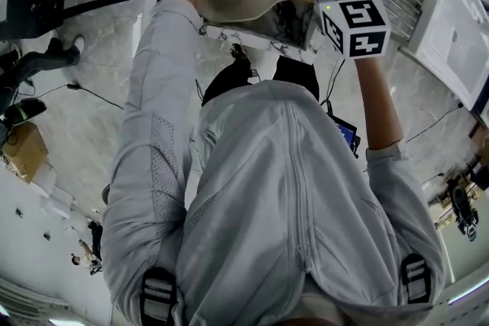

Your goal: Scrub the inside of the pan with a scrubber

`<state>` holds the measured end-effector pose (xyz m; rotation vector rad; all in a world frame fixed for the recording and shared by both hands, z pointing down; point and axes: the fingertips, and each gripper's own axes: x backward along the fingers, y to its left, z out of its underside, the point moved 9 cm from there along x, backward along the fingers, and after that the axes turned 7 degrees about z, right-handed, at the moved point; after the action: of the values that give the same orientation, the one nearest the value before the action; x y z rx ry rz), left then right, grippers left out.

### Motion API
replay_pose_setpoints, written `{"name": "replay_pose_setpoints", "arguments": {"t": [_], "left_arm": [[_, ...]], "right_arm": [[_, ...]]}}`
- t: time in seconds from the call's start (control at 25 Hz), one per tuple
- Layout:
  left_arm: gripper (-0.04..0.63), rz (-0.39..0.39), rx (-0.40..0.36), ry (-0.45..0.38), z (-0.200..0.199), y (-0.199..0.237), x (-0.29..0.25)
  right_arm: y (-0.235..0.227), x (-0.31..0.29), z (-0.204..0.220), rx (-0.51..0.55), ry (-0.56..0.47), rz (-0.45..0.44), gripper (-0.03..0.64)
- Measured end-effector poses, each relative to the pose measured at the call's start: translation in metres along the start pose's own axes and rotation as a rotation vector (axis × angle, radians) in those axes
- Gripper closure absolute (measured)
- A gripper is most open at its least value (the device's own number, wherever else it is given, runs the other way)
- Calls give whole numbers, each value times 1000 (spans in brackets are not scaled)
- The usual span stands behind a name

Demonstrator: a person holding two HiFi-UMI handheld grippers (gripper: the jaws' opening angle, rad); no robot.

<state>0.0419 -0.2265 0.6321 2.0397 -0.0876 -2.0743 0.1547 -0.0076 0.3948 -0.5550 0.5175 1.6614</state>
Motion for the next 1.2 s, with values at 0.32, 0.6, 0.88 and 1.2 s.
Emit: {"name": "replay_pose_setpoints", "arguments": {"t": [0.32,0.6,0.88,1.2], "left_arm": [[531,98,20,-264,-30,-25,8],[531,439,-8,-272,-26,-68,7],[529,834,-78,-25,13,-117,2],[531,1061,-58,-69,28,-129,37]], "right_arm": [[-5,-5,6,2,17,-3,581],[4,7,5,-25,-10,10,581],[16,22,0,-33,-45,24,581],[26,46,-1,-51,-75,42,581]]}}
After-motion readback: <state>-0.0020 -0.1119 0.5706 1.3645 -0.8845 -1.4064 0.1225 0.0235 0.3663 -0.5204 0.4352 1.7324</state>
